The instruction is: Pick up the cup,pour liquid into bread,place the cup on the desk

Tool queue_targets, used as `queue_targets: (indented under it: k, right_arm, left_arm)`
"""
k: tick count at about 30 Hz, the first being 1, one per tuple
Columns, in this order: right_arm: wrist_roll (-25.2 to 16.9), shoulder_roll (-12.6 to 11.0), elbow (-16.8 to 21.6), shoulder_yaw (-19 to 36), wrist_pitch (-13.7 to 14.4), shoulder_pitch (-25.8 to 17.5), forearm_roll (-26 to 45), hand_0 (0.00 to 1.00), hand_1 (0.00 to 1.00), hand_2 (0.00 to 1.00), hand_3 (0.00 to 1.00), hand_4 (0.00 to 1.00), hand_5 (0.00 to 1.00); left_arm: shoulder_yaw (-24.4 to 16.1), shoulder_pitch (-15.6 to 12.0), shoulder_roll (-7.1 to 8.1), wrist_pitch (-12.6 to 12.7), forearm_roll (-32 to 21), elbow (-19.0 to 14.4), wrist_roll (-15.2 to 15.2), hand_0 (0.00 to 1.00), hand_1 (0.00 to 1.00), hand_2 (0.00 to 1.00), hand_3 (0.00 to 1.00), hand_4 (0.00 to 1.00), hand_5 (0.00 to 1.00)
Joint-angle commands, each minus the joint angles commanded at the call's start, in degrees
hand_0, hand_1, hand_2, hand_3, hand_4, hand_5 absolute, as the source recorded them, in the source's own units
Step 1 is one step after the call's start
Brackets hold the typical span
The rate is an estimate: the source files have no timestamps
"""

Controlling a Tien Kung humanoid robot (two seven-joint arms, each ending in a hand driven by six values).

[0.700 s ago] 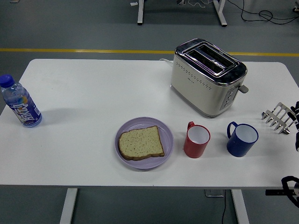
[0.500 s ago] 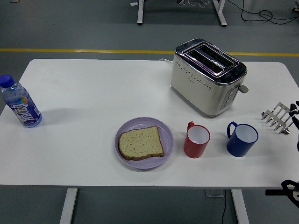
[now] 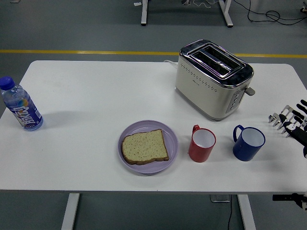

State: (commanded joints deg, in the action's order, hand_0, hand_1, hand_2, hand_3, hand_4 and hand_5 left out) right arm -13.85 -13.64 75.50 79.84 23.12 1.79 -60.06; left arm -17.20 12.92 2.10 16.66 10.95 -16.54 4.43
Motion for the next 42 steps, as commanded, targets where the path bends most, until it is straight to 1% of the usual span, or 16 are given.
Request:
queue_targets:
  k: [1,3,5,6,7,11,13,18,19,21,24,27,31,36,42]
  right_arm:
    - [0.3,-0.1,0.1,-0.1,0.0,-0.1,-1.6,0.915,0.825,0.898,0.895,0.967,0.086]
    - [1.4,-0.5,0.6,-0.5,-0.1,-0.4,-4.8,0.915,0.825,0.898,0.895,0.967,0.086]
    - [1.8,-0.8,1.1,-1.0,-0.2,-0.8,-6.1,0.915,0.825,0.898,0.895,0.967,0.086]
    - [1.9,-1.1,1.7,-1.4,-0.3,-1.1,-6.3,0.915,0.825,0.898,0.895,0.967,0.086]
    - [1.9,-1.3,2.1,-1.7,-0.3,-1.4,-6.2,0.930,0.835,0.913,0.917,0.985,0.103]
    - [1.4,-1.9,4.0,-2.5,0.2,-2.7,-5.2,0.930,0.835,0.913,0.917,0.985,0.103]
    - [1.4,-2.2,4.5,-2.8,0.4,-3.0,-5.0,0.936,0.839,0.916,0.920,0.995,0.121]
    - [0.7,-3.1,6.0,-4.5,1.0,-4.1,-3.6,0.936,0.839,0.916,0.920,0.995,0.121]
    - [0.2,-3.1,6.0,-4.9,1.1,-4.3,-3.2,0.936,0.840,0.919,0.922,0.998,0.136]
    - [-0.8,-3.1,6.0,-5.7,1.7,-4.6,-2.2,0.936,0.840,0.919,0.922,0.998,0.136]
    - [-4.6,-2.6,5.2,-7.5,4.4,-5.0,1.1,0.936,0.840,0.919,0.922,0.998,0.136]
    - [-7.7,-2.2,4.5,-8.7,6.2,-5.4,3.5,0.934,0.839,0.917,0.919,0.998,0.141]
    - [-9.7,-2.0,3.6,-9.8,7.8,-5.5,4.7,0.932,0.833,0.917,0.919,0.998,0.136]
    - [-11.1,-1.9,2.4,-11.3,8.7,-5.5,5.8,0.932,0.833,0.917,0.919,0.998,0.136]
    - [-11.6,-1.8,1.2,-12.8,8.4,-5.6,6.2,0.931,0.831,0.916,0.921,0.998,0.135]
  left_arm:
    - [0.0,0.0,0.00,0.0,0.0,0.0,0.0,0.682,0.687,0.695,0.547,0.253,0.998]
    - [-0.1,0.0,0.00,0.0,0.2,0.0,0.1,0.682,0.687,0.695,0.547,0.253,0.998]
    - [-0.1,0.0,-0.01,0.0,0.3,0.0,0.1,0.682,0.687,0.695,0.547,0.253,0.998]
    - [-0.2,0.0,-0.02,0.0,0.4,0.0,0.2,0.682,0.687,0.695,0.547,0.253,0.998]
    - [-0.3,0.0,-0.03,0.0,0.5,0.0,0.2,0.682,0.686,0.695,0.547,0.253,0.998]
    - [-0.7,-0.1,-0.06,0.0,1.3,0.0,0.5,0.682,0.686,0.695,0.547,0.253,0.998]
    - [-0.8,-0.1,-0.06,0.0,1.5,0.0,0.5,0.682,0.687,0.695,0.547,0.253,0.998]
    - [-1.3,-0.2,-0.04,-0.1,2.5,0.0,0.9,0.682,0.687,0.695,0.547,0.253,0.998]
    - [-1.4,-0.3,-0.05,-0.1,2.7,0.0,0.9,0.682,0.687,0.696,0.547,0.253,0.998]
    - [-1.6,-0.3,-0.07,-0.1,3.0,0.0,1.0,0.682,0.687,0.696,0.547,0.253,0.998]
    - [-1.9,-0.5,-0.14,-0.1,3.6,0.0,1.2,0.682,0.687,0.696,0.547,0.253,0.998]
    - [-2.2,-0.7,-0.21,-0.2,4.0,0.0,1.4,0.682,0.687,0.696,0.548,0.253,0.998]
    - [-2.3,-0.8,-0.21,-0.2,4.3,-0.1,1.4,0.682,0.687,0.696,0.548,0.253,0.998]
    - [-2.0,-0.6,-0.20,-0.3,3.8,-0.1,1.3,0.682,0.687,0.696,0.548,0.253,0.998]
    - [-1.7,-0.3,-0.25,-0.2,3.3,-0.1,1.2,0.682,0.687,0.695,0.547,0.253,0.998]
